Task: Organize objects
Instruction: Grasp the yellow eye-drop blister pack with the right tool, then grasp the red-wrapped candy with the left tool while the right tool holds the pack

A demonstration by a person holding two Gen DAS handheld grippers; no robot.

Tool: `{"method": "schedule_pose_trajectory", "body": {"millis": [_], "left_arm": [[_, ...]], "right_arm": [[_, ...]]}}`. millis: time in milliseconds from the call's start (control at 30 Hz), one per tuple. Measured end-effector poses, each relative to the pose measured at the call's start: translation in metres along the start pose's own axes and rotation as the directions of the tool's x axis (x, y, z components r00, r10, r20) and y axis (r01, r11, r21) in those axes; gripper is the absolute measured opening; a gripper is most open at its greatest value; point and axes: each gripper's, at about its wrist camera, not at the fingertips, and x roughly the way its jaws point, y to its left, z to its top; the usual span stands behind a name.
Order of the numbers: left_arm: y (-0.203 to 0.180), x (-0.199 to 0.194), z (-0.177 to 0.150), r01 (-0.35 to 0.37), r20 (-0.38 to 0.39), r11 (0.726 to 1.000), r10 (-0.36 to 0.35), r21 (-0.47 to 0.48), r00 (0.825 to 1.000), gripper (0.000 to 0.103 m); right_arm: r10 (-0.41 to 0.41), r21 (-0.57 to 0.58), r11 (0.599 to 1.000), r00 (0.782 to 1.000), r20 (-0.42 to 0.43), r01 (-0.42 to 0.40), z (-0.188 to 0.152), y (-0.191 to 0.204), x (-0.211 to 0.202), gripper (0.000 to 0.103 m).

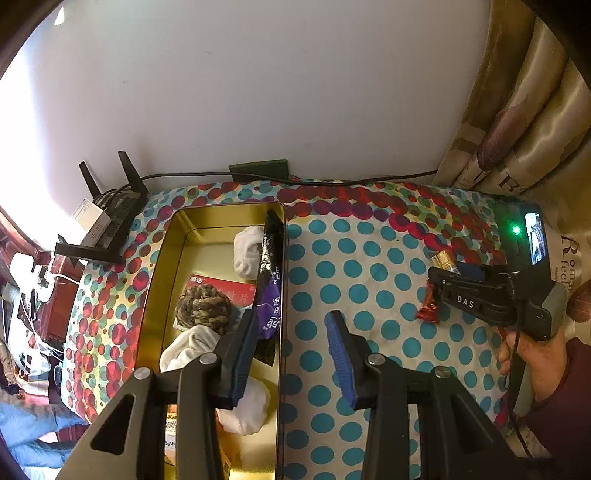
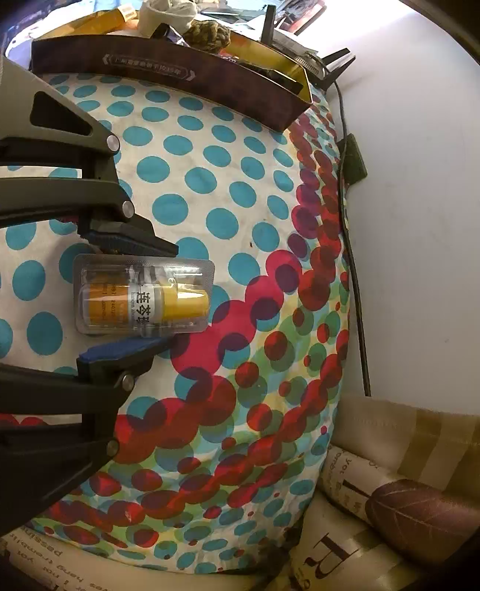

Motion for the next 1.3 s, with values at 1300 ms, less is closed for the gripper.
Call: {"method": "schedule_pose_trajectory", "body": {"millis": [1300], "left_arm": [[-0.142, 0.117, 0.025, 0.306, -0.248, 0.893, -0.231, 0.33, 0.941, 0.055]], "right_arm": [[-0.019, 0.265, 0.964, 0.994, 0.109, -0.011, -0.062, -0.08, -0.074, 0.039]]}}
